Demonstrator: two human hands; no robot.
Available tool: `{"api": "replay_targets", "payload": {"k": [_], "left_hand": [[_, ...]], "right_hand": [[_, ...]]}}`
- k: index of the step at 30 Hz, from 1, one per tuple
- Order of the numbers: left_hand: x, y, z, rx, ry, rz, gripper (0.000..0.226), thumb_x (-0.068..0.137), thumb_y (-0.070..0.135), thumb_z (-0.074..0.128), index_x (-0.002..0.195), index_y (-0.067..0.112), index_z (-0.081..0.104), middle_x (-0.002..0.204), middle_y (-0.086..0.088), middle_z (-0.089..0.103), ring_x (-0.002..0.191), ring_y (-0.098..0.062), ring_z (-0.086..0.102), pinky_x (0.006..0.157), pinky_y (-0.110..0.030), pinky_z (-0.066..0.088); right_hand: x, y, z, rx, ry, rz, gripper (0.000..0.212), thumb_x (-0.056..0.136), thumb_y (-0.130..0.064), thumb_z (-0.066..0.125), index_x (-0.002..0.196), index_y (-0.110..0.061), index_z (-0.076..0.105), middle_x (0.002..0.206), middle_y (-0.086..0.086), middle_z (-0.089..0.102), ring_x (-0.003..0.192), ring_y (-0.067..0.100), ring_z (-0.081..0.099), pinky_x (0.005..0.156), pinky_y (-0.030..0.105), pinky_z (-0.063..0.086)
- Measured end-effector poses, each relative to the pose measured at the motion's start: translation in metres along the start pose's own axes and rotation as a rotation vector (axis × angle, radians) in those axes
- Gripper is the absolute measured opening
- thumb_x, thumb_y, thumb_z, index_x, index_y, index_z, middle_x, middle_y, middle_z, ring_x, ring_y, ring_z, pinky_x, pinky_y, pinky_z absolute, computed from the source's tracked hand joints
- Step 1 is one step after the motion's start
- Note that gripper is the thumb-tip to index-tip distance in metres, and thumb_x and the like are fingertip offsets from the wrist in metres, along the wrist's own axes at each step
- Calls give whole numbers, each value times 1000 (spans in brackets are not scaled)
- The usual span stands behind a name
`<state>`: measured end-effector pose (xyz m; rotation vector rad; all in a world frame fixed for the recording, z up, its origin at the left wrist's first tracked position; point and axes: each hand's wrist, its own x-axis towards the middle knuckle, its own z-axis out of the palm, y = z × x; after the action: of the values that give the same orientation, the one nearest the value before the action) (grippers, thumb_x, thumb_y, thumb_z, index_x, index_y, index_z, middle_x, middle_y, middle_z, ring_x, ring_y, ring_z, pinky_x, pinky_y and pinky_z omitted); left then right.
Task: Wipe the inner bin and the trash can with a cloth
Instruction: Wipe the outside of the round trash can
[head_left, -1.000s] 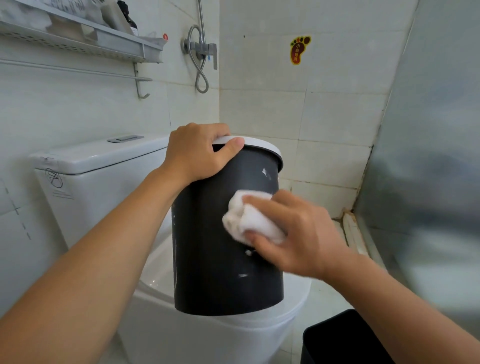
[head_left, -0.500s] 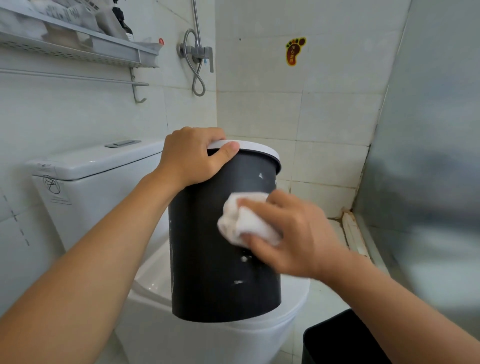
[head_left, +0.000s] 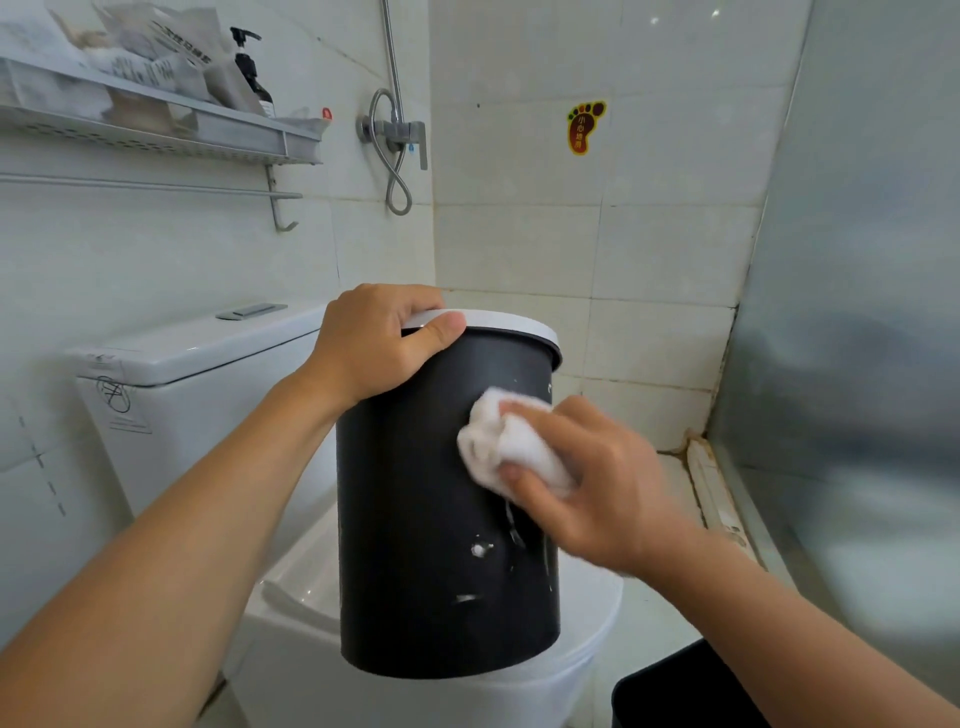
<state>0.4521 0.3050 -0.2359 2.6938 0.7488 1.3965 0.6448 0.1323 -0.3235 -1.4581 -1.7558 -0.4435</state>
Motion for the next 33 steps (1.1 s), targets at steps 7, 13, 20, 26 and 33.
{"api": "replay_targets", "payload": {"k": [7, 13, 20, 26, 33], "left_hand": [[-6, -6, -12, -218, -93, 33, 34, 91, 56, 55, 66, 32, 56, 59, 5, 47, 61, -18, 45, 61, -35, 37], [-2, -11, -6, -123, -24, -16, 49, 90, 59, 52, 67, 16, 55, 60, -2, 46, 62, -25, 46, 62, -35, 36], [-4, -10, -12, -298, -128, 31, 40, 91, 52, 58, 68, 20, 61, 62, 1, 49, 62, -19, 45, 63, -35, 36], [1, -9, -6, -107, -53, -25, 44, 90, 60, 53, 71, 21, 63, 63, 2, 56, 65, -21, 53, 64, -38, 43], [2, -16, -2, -91, -14, -22, 49, 91, 61, 52, 76, 16, 65, 66, -1, 58, 68, -25, 55, 64, -39, 44]], "right_hand": [[18, 4, -9, 32, 65, 66, 46, 90, -59, 54, 135, -50, 57, 89, -9, 56, 76, 12, 59, 66, 38, 53], [7, -1, -3, 16, -74, 2, 46, 90, -59, 56, 134, -47, 60, 91, -9, 55, 75, 13, 57, 63, 38, 52], [18, 1, -7, -2, 66, 26, 46, 90, -59, 56, 134, -49, 60, 90, -10, 54, 77, 12, 57, 64, 38, 53], [12, -3, -1, -8, -34, 37, 45, 88, -59, 57, 132, -48, 61, 92, -9, 55, 75, 14, 57, 63, 38, 53], [4, 10, 7, 48, -5, 128, 48, 86, -63, 54, 133, -55, 56, 89, -11, 54, 72, 12, 59, 65, 39, 54]]}}
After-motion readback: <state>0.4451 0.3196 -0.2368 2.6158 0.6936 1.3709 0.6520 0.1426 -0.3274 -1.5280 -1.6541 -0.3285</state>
